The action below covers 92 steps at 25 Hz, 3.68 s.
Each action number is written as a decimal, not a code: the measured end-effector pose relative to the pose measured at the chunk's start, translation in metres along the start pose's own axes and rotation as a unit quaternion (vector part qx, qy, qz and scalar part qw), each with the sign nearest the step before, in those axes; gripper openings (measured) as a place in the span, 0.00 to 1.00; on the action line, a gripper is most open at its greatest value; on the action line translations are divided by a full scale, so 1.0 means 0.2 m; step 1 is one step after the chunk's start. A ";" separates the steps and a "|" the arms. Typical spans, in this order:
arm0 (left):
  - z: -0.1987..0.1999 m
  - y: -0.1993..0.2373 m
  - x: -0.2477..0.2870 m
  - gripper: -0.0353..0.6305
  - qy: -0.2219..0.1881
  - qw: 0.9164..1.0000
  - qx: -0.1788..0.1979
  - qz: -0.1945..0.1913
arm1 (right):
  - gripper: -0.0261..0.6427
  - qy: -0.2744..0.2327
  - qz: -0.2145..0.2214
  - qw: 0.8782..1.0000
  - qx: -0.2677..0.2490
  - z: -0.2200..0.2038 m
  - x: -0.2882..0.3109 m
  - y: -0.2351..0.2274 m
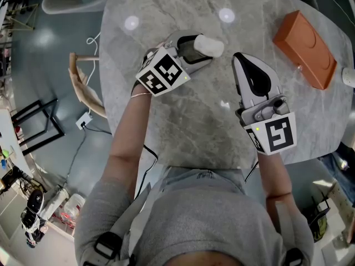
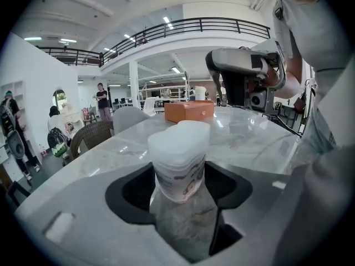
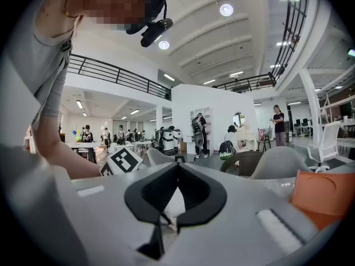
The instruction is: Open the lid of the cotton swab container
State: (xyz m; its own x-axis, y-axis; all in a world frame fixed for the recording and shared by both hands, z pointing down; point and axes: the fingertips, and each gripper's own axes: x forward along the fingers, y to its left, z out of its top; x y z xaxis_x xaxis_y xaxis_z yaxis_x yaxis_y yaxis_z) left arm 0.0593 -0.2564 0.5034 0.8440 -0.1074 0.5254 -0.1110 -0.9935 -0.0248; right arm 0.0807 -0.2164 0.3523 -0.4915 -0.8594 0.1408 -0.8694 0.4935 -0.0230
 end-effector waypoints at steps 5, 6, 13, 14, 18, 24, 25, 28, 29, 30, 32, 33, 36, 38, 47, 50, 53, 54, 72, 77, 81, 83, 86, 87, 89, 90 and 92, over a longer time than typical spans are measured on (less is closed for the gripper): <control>0.00 -0.01 -0.01 0.47 -0.002 1.000 -0.001 0.004 | 0.04 -0.001 0.004 1.000 0.001 0.01 0.00 0.01; 0.00 -0.01 -0.02 0.47 -0.004 1.000 -0.001 0.005 | 0.04 -0.001 0.005 1.000 0.002 0.01 -0.01 0.01; 0.02 -0.03 -0.05 0.46 -0.019 0.999 -0.021 0.029 | 0.04 -0.003 0.004 1.000 0.001 0.01 -0.02 0.00; 0.02 -0.03 -0.06 0.45 -0.022 0.999 -0.025 0.033 | 0.04 -0.003 0.004 1.000 0.000 0.01 -0.02 0.00; 0.03 -0.03 -0.07 0.45 -0.035 0.998 -0.037 0.043 | 0.04 -0.003 0.007 1.000 0.000 0.01 -0.03 0.00; 0.05 -0.08 -0.10 0.45 -0.048 0.997 -0.039 0.053 | 0.04 -0.004 0.010 1.000 -0.006 0.03 -0.04 0.01; 0.05 -0.09 -0.10 0.45 -0.051 0.996 -0.041 0.054 | 0.04 -0.004 0.010 1.000 -0.007 0.03 -0.04 0.01; 0.07 -0.10 -0.11 0.45 -0.059 0.995 -0.049 0.060 | 0.04 -0.004 0.011 1.000 -0.008 0.04 -0.05 0.01; 0.07 -0.11 -0.12 0.45 -0.061 0.995 -0.053 0.060 | 0.04 -0.004 0.012 1.000 -0.008 0.04 -0.06 0.02; 0.07 -0.11 -0.13 0.45 -0.063 0.995 -0.056 0.061 | 0.04 -0.004 0.012 1.000 -0.008 0.05 -0.06 0.03; 0.07 -0.12 -0.15 0.45 -0.065 0.994 -0.060 0.063 | 0.04 -0.005 0.014 1.000 -0.009 0.05 -0.06 0.04; 0.08 -0.13 -0.15 0.45 -0.066 0.994 -0.060 0.065 | 0.04 -0.006 0.016 1.000 -0.009 0.05 -0.06 0.05; 0.10 -0.15 -0.17 0.45 -0.068 0.994 -0.055 0.069 | 0.04 -0.007 0.019 1.000 -0.011 0.06 -0.07 0.07; 0.12 -0.17 -0.19 0.45 -0.070 0.994 -0.050 0.070 | 0.04 -0.009 0.020 1.000 -0.013 0.07 -0.08 0.08; 0.24 -0.25 -0.29 0.45 -0.091 0.992 -0.046 0.073 | 0.04 -0.018 0.025 0.999 -0.024 0.13 -0.13 0.13; 0.28 -0.28 -0.32 0.45 -0.094 0.992 -0.041 0.073 | 0.04 -0.020 0.027 0.999 -0.028 0.15 -0.16 0.15; 0.32 -0.30 -0.35 0.45 -0.099 0.992 -0.037 0.074 | 0.04 -0.024 0.028 0.999 -0.031 0.18 -0.17 0.17; 0.33 -0.31 -0.36 0.45 -0.101 0.992 -0.037 0.073 | 0.04 -0.026 0.028 0.999 -0.033 0.19 -0.18 0.17; 0.54 -0.43 -0.43 0.44 -0.144 0.986 -0.041 0.075 | 0.04 -0.040 0.033 0.998 -0.042 0.31 -0.31 0.18; 0.57 -0.45 -0.47 0.44 -0.147 0.985 -0.040 0.076 | 0.04 -0.042 0.038 0.997 -0.048 0.34 -0.34 0.19; 0.58 -0.47 -0.48 0.44 -0.150 0.985 -0.041 0.074 | 0.04 -0.042 0.043 0.997 -0.050 0.36 -0.36 0.20; 0.60 -0.49 -0.50 0.44 -0.150 0.985 -0.039 0.075 | 0.04 -0.042 0.046 0.997 -0.052 0.36 -0.37 0.21; 0.62 -0.51 -0.51 0.44 -0.150 0.985 -0.034 0.074 | 0.04 -0.044 0.052 0.996 -0.055 0.38 -0.39 0.23; 0.62 -0.52 -0.51 0.44 -0.151 0.985 -0.033 0.072 | 0.04 -0.045 0.055 0.996 -0.056 0.39 -0.39 0.24; 0.64 -0.53 -0.52 0.44 -0.154 0.985 -0.033 0.069 | 0.04 -0.047 0.060 0.995 -0.058 0.40 -0.39 0.25; 0.64 -0.54 -0.53 0.44 -0.156 0.985 -0.033 0.068 | 0.04 -0.047 0.063 0.995 -0.059 0.41 -0.40 0.26; 0.65 -0.55 -0.54 0.44 -0.158 0.985 -0.032 0.068 | 0.04 -0.047 0.069 0.995 -0.058 0.42 -0.40 0.27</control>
State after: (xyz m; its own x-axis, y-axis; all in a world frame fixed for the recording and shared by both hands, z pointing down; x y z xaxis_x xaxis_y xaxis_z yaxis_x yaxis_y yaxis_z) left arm 0.0490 -0.1402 0.3380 0.9390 -0.2563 0.2294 -0.2590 -0.9657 -0.0186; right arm 0.0690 -0.1326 0.2569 -0.6128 -0.7886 0.0511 -0.7847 0.6149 0.0787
